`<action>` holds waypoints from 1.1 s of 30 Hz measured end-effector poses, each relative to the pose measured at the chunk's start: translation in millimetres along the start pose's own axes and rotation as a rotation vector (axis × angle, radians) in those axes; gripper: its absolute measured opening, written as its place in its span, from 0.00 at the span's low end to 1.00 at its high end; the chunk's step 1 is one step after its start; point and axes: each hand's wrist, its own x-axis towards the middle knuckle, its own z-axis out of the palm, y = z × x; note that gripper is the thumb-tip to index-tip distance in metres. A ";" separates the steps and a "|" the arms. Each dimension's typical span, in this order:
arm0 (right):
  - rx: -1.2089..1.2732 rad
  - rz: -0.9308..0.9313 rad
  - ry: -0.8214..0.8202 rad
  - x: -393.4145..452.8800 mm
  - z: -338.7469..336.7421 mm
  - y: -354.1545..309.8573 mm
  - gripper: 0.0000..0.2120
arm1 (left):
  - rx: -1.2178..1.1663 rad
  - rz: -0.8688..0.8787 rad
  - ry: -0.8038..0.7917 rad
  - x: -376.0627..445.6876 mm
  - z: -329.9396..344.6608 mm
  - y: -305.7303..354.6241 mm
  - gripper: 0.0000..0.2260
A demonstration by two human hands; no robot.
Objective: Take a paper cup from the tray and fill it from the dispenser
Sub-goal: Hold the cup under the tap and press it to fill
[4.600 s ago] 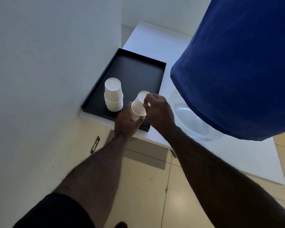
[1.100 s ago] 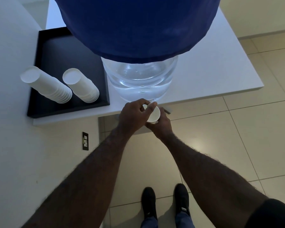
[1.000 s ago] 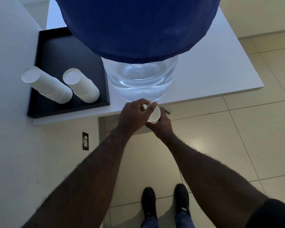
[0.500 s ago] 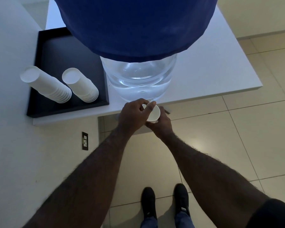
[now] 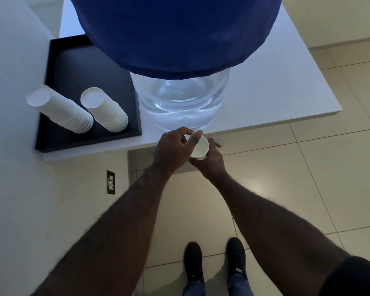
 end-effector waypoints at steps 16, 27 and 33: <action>0.014 -0.007 0.001 1.2 1.1 4.5 0.30 | 0.002 0.000 0.006 -0.7 -1.1 0.1 0.21; 0.013 -0.010 -0.005 1.5 -1.7 2.4 0.28 | -0.016 -0.008 -0.014 -0.9 -0.4 -0.1 0.20; 0.012 -0.027 0.005 1.5 -1.0 2.6 0.28 | -0.008 -0.001 -0.013 -0.7 0.3 -0.5 0.21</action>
